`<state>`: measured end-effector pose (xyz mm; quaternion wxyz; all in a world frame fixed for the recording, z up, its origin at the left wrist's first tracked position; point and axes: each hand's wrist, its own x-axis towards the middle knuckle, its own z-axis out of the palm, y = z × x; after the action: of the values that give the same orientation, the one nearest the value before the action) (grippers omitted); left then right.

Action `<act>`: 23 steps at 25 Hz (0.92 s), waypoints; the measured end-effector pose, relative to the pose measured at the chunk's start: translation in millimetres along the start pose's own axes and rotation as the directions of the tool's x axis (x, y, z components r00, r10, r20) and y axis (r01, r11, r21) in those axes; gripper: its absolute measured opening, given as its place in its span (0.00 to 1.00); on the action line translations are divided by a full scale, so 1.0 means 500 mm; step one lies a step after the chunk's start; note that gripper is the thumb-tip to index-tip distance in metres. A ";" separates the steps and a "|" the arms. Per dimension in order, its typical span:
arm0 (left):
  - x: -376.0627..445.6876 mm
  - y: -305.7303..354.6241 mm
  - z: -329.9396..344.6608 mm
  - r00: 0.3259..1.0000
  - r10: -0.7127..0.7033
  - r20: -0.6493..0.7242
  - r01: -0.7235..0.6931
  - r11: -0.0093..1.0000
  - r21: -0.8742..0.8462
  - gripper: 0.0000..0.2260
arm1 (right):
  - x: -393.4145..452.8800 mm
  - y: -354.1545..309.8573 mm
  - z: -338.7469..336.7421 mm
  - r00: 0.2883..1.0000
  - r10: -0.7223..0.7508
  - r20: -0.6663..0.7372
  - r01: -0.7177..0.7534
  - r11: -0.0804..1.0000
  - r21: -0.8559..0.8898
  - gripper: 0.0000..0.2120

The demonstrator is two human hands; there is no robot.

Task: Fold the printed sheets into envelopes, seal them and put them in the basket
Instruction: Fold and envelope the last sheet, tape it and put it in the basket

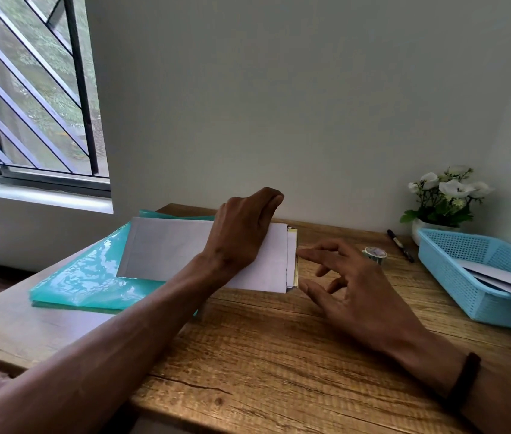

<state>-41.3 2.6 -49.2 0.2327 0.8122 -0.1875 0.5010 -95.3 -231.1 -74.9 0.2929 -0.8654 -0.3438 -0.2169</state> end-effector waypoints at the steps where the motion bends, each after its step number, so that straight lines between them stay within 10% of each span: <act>1: 0.000 0.002 0.000 1.000 0.009 -0.002 -0.009 1.000 -0.006 0.11 | 0.000 0.000 0.001 1.000 -0.016 0.013 0.016 0.999 -0.029 0.24; 12: -0.010 0.045 0.017 0.999 0.049 0.014 -0.048 0.995 -0.085 0.11 | -0.004 -0.023 0.015 0.944 0.133 0.303 -0.199 0.960 0.196 0.45; 23: -0.011 0.081 0.008 0.988 0.080 0.130 -0.074 0.996 -0.051 0.14 | 0.015 -0.023 0.010 0.929 0.356 0.101 -0.345 0.734 0.585 0.12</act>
<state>-62.4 -32.5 -48.3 0.2190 0.8301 -0.2451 0.4504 -97.7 -217.6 -70.1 0.5872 -0.7769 -0.2221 -0.0471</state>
